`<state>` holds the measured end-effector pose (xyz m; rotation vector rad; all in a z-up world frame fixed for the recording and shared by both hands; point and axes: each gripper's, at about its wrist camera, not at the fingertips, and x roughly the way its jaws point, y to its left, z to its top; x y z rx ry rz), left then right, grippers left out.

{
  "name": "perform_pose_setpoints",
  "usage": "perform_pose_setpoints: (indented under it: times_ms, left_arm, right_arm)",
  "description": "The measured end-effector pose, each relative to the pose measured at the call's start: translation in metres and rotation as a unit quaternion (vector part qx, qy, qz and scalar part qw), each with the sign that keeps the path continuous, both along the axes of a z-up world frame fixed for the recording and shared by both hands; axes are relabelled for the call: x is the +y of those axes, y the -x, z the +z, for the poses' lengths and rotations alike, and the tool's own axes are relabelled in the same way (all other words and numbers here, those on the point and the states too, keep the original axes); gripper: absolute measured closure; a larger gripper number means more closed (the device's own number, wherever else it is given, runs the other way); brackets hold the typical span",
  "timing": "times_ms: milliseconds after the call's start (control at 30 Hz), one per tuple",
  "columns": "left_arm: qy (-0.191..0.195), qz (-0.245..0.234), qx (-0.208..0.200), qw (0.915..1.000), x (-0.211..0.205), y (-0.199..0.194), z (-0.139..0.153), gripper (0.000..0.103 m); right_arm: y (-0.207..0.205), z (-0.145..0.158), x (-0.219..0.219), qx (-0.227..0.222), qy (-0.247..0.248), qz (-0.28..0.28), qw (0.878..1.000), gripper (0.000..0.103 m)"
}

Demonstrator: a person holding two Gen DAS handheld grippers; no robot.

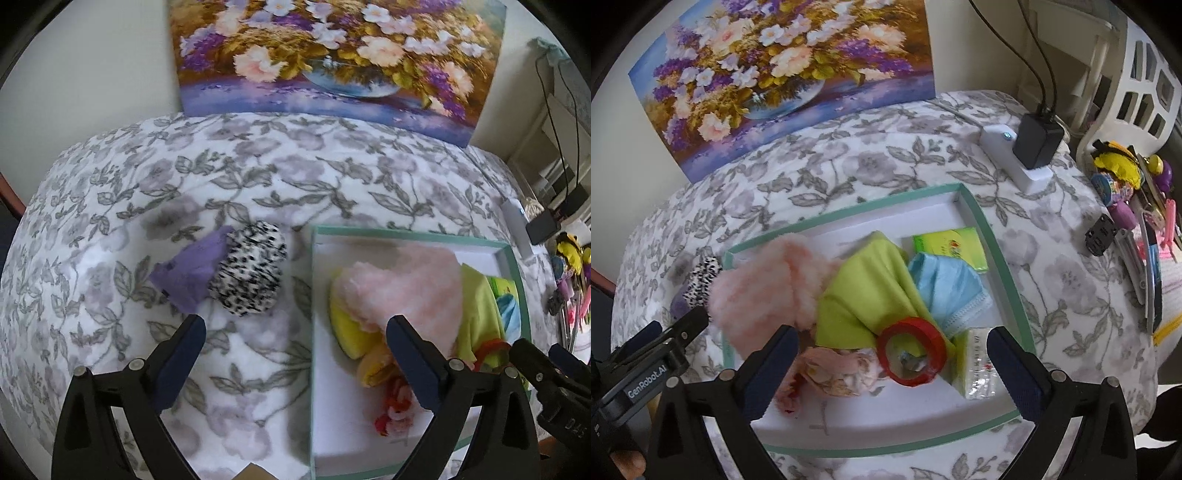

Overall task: Organize soft objects
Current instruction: 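Grasp purple packet with left tool while right tool grasps leopard scrunchie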

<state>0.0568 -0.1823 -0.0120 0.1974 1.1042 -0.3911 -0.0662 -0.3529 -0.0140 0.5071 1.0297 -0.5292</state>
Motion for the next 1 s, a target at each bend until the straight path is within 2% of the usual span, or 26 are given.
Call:
perform_pose_setpoints:
  times_ms: [133,300,567,767,833,1000]
  left_arm:
    - [0.009,0.021,-0.008,0.9997,0.022,-0.015,0.009,0.005]
    - [0.029,0.077,-0.014,0.9965,0.067,-0.043,0.016,0.005]
    - [0.026,0.114,0.016,0.993,0.111,-0.078,-0.005,0.005]
    - [0.039,0.142,0.074,0.9864,0.128,-0.102,-0.037,0.005]
    - [0.043,0.137,0.09,0.9856,0.126,-0.108,-0.047,0.005]
    - [0.04,0.113,0.099,0.9879,0.116,-0.115,-0.06,0.006]
  right_arm:
    - [-0.012,0.018,0.019,-0.028,0.013,0.016,0.999,0.0]
    - [-0.039,0.036,0.057,-0.077,0.002,0.056,0.995,0.0]
    - [-0.098,0.035,0.115,-0.091,-0.012,0.117,0.989,0.0]
    - [-0.139,0.021,0.132,-0.082,-0.015,0.135,0.987,0.015]
    - [-0.15,0.013,0.135,-0.079,-0.022,0.141,0.987,0.02]
    - [-0.171,-0.009,0.133,-0.068,-0.045,0.143,0.986,0.034]
